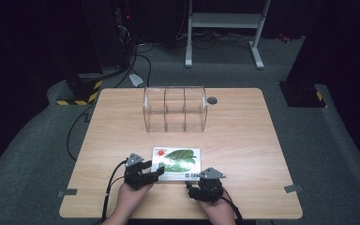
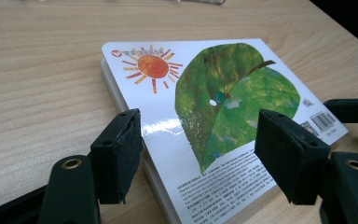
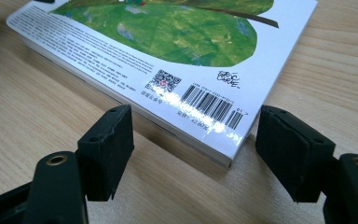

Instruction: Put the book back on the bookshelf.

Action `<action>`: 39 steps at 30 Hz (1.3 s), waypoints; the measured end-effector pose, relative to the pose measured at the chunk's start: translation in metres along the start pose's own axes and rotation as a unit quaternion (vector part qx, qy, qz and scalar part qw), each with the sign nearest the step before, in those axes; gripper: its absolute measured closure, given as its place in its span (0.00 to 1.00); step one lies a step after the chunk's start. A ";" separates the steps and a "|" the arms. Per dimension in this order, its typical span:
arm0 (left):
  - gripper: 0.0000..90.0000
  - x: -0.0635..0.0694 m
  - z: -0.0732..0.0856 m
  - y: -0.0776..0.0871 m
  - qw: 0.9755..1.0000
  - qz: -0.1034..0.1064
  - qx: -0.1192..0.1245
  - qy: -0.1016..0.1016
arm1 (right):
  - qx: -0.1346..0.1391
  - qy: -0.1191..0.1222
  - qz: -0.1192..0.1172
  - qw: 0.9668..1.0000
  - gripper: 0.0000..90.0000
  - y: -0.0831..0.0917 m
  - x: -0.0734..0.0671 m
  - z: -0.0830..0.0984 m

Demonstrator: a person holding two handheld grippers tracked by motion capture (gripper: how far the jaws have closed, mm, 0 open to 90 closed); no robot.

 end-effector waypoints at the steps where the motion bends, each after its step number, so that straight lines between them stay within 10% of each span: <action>1: 0.35 0.000 -0.001 0.002 1.000 -0.001 0.002 -0.005 | 0.000 -0.001 0.000 1.000 0.30 0.000 0.000 0.000; 18: 0.34 0.018 -0.015 0.023 0.998 0.015 0.052 -0.032 | -0.006 0.009 0.023 1.000 0.30 -0.002 -0.003 -0.001; 39: 0.32 0.020 -0.014 0.022 0.998 0.020 0.043 -0.045 | 0.008 -0.032 0.009 0.999 0.35 0.000 0.005 -0.001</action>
Point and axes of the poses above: each handheld gripper's, and its own axes: y roughly backward along the jaws, z roughly out of its underside, x roughly to its right, the point moved 2 cm from there along -y, roughly forward along the jaws, and after that the axes turned 8 degrees about -x, right-handed, at the moved point
